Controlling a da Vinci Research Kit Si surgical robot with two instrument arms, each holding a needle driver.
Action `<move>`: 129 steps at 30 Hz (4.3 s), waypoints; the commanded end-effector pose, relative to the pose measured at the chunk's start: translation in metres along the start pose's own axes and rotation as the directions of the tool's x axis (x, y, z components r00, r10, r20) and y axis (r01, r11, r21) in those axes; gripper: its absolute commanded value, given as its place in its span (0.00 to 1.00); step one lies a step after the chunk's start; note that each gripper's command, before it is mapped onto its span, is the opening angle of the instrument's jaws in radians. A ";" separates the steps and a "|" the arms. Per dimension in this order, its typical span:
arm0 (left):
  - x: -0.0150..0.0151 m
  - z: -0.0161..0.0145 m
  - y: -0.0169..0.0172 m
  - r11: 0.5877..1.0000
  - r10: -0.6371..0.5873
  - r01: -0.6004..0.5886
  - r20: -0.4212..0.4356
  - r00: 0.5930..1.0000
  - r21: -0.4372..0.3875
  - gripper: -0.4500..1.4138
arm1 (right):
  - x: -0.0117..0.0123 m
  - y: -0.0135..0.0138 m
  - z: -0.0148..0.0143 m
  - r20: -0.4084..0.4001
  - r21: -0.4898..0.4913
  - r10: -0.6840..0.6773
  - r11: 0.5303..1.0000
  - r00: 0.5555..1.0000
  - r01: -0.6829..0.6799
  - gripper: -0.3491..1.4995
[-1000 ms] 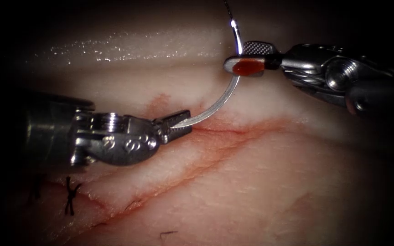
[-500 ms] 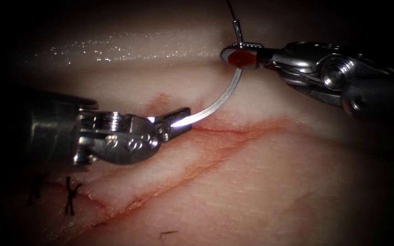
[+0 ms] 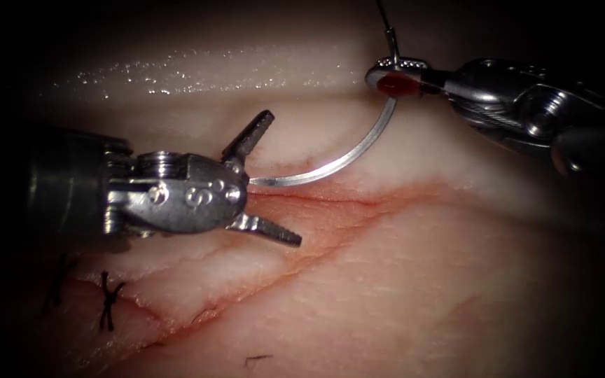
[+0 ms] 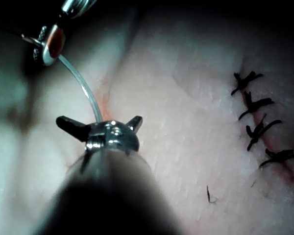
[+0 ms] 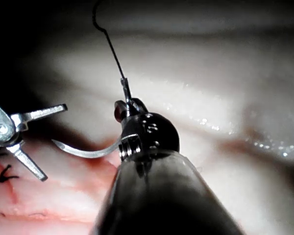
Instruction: Wound Closure
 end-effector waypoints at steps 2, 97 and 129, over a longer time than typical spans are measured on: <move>0.0001 0.0008 -0.0003 0.995 -0.067 0.067 -0.005 0.998 -0.068 0.81 | -0.0002 0.0003 0.0009 -0.027 0.069 -0.068 0.995 0.997 0.069 0.00; 0.0013 0.0035 -0.0040 0.622 -0.779 0.731 -0.126 0.615 -0.280 0.00 | 0.0023 -0.0083 0.0026 -0.200 -0.164 -0.504 0.863 0.840 0.478 0.86; 0.0016 0.0033 -0.0030 0.611 -0.776 0.704 -0.102 0.622 -0.362 0.00 | 0.0020 -0.0087 0.0025 -0.241 -0.107 -0.652 0.754 0.719 0.648 0.00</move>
